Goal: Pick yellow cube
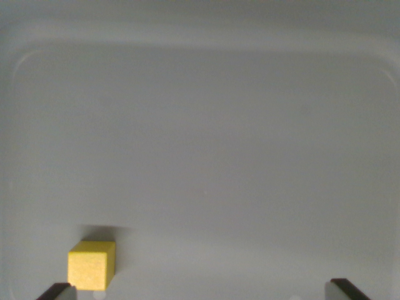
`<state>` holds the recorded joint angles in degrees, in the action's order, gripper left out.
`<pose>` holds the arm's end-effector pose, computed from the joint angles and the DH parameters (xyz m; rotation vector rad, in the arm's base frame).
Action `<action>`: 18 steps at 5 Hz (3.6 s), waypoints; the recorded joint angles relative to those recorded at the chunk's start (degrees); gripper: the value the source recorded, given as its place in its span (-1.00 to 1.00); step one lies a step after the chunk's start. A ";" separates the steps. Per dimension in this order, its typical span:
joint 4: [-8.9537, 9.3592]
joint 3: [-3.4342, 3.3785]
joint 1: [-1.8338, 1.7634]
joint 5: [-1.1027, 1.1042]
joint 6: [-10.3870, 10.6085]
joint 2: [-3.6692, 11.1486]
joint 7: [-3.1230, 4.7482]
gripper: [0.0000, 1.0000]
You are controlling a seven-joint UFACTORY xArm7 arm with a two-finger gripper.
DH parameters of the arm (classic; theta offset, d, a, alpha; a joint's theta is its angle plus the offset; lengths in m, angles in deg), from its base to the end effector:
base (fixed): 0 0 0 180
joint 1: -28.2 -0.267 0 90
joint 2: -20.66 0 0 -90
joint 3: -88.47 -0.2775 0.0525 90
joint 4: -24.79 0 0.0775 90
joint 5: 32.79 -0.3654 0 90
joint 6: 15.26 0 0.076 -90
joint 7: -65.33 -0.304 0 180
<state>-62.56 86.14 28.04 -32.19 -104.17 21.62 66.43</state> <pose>0.4889 0.0181 0.2909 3.1290 0.0987 -0.0686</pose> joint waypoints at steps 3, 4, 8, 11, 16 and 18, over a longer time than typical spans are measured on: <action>-0.01 0.01 0.01 0.01 0.00 0.01 0.01 -1.00; -0.01 0.01 0.01 0.01 0.00 0.01 0.01 -1.00; 0.64 -0.10 -0.11 -0.04 0.76 0.12 -0.19 -1.00; 2.25 -0.38 -0.40 -0.14 2.64 0.39 -0.70 -1.00; 4.76 -0.81 -0.85 -0.31 5.56 0.80 -1.49 -1.00; 6.29 -1.07 -1.13 -0.41 7.35 1.05 -1.98 -1.00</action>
<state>-56.26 85.07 26.91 -32.60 -96.82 22.67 64.45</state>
